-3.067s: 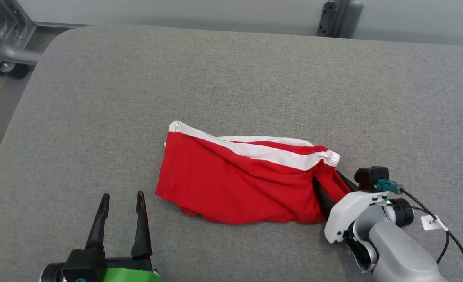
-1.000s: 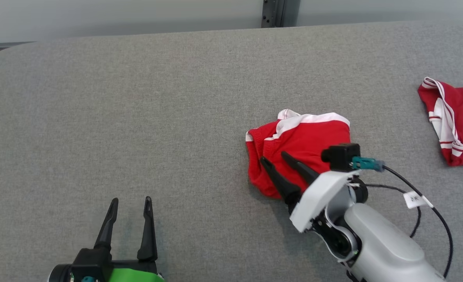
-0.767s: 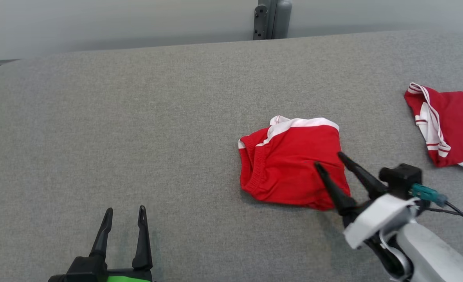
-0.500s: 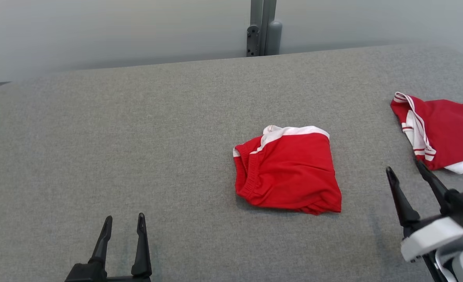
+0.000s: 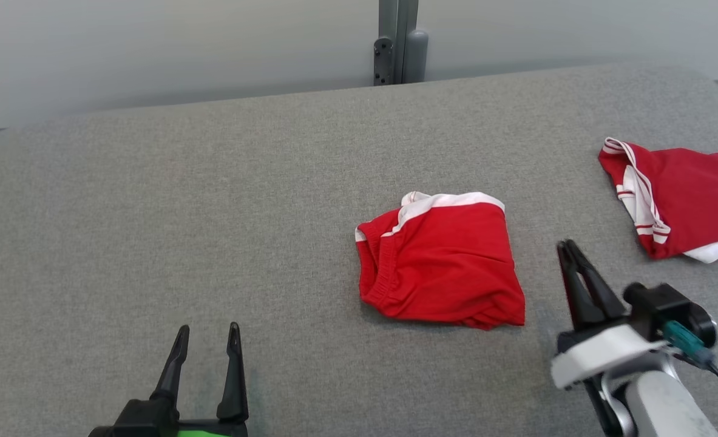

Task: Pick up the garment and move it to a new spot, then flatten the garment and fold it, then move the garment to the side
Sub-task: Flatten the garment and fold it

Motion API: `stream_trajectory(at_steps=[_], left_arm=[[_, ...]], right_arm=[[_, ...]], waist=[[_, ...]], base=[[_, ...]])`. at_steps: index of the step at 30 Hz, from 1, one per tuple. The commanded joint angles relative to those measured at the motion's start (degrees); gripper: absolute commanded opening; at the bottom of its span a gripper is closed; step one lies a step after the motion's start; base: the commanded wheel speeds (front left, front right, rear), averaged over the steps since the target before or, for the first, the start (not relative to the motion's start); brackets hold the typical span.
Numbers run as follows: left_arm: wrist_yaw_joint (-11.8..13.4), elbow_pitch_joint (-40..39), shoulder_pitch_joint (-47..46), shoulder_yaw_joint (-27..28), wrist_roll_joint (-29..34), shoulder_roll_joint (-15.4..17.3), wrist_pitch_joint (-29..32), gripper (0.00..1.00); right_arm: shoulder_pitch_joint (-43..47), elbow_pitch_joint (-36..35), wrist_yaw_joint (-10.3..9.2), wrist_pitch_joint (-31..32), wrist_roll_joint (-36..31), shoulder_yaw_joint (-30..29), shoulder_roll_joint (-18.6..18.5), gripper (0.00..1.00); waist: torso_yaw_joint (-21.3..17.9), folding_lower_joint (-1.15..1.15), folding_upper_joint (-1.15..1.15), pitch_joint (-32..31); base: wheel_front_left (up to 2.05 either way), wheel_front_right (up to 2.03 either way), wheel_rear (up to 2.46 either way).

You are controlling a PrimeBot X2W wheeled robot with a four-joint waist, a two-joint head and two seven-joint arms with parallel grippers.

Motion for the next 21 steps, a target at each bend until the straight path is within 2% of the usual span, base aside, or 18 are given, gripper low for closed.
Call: stream_trajectory(at_steps=[1,8,13,17,21], left_arm=[[-0.13,0.09,-1.4,-0.24,0.44,0.12,-0.14,1.0],[-0.54,0.64,-4.45,-1.77,1.13,0.12,-0.14,1.0],[-0.42,0.9,-5.6,-2.38,1.51,0.12,-0.14,1.0],[-0.42,1.0,-5.69,-2.41,1.66,0.12,-0.14,1.0],[-0.33,1.23,-5.92,-2.92,1.54,0.12,-0.14,1.0]], right_arm=[[-2.95,2.08,-0.01,-0.12,-1.0,1.84,0.84,0.0],[-17.45,17.96,-0.03,-0.13,-3.27,10.25,5.71,0.0],[-24.66,28.42,-0.03,0.64,-2.24,12.71,7.23,0.0],[-28.42,34.48,-0.03,2.94,-1.73,14.27,7.54,0.0],[-31.07,37.52,-0.03,4.65,0.43,17.69,7.72,0.0]], waist=[[0.48,0.0,0.0,2.01],[2.27,0.0,0.0,5.63],[3.59,0.0,0.0,6.66],[4.15,0.0,0.0,7.25],[4.74,0.0,0.0,7.28]], base=[[0.0,0.0,0.0],[0.0,0.0,0.0],[0.0,0.0,0.0],[0.0,0.0,0.0],[0.0,0.0,0.0]])
